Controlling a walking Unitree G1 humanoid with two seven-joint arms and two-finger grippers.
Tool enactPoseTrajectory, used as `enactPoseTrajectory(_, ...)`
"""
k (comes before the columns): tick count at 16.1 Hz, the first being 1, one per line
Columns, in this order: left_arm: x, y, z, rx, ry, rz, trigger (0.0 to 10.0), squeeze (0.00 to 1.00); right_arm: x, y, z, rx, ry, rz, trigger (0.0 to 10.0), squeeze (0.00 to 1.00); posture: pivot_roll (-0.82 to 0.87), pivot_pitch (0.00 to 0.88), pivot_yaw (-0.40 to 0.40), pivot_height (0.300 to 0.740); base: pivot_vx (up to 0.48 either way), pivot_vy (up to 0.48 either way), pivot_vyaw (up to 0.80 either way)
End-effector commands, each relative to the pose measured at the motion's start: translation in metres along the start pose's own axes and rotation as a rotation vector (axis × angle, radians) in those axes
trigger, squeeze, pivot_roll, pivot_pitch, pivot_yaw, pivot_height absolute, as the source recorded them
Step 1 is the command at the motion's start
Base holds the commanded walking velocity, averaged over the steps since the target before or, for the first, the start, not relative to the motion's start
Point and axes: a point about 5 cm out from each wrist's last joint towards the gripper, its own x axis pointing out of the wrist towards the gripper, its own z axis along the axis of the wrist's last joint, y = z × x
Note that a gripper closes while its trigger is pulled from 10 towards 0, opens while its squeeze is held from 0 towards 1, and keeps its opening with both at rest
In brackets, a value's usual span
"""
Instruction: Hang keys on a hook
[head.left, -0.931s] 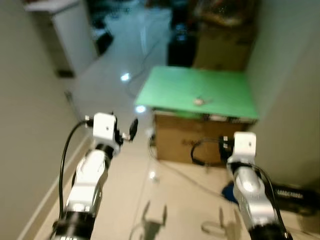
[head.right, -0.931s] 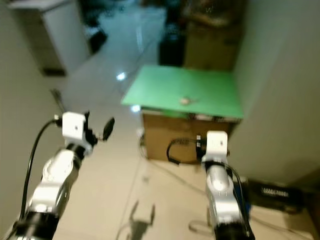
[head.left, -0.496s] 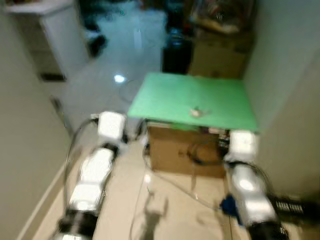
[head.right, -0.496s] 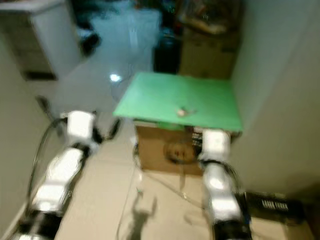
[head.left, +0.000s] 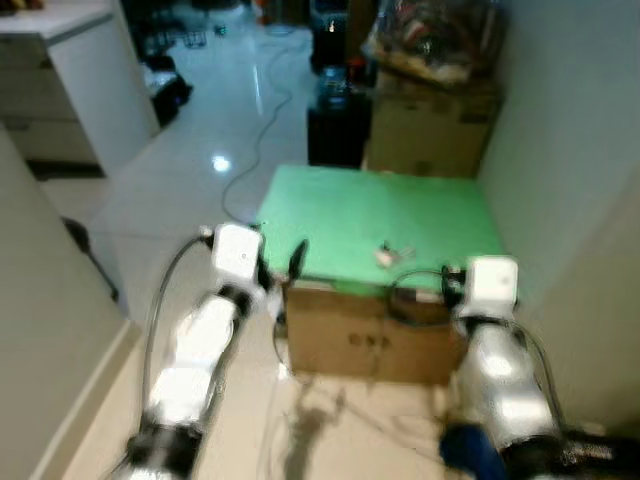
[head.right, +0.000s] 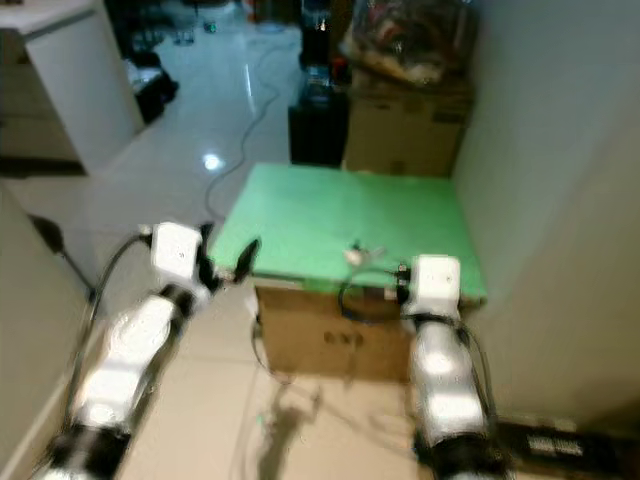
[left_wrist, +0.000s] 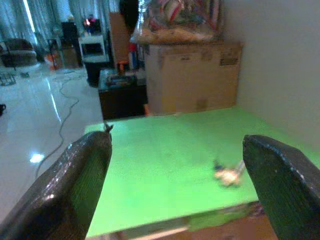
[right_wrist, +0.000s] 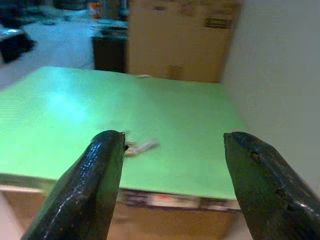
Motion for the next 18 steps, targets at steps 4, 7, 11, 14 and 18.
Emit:
enactPoseTrajectory(4,0.006,-0.013,0.007,0.019,-0.022,-0.089,10.0,0.00,0.000,-0.006,0.008,0.017,-0.056,-0.004,10.0,0.00,0.06,0.000,0.053,0.732,0.480,0.000,-0.33)
enactPoseTrajectory(7,0.007,-0.014,0.006,0.017,-0.016,-0.101,10.0,0.00,0.000,-0.005,0.005,0.010,-0.035,-0.002,10.0,0.00,0.05,0.000,0.061,0.732,0.480,0.000,-0.47)
enactPoseTrajectory(11,0.012,-0.013,-0.013,-0.013,0.102,-0.102,10.0,0.00,-0.004,-0.005,-0.001,0.016,-0.020,-0.005,10.0,0.00,0.05,0.002,0.066,0.732,0.480,0.000,-0.66)
enactPoseTrajectory(14,0.026,-0.007,-0.031,-0.014,0.252,-0.116,10.0,0.00,-0.007,-0.003,-0.008,0.028,0.015,0.005,10.0,0.00,0.04,0.011,0.062,0.732,0.320,0.000,0.00)
enactPoseTrajectory(18,0.052,-0.013,-0.035,0.107,0.365,-0.129,10.0,0.00,-0.019,0.001,-0.018,0.038,0.048,0.065,10.0,0.00,0.02,0.055,0.072,0.732,0.000,0.000,0.00)
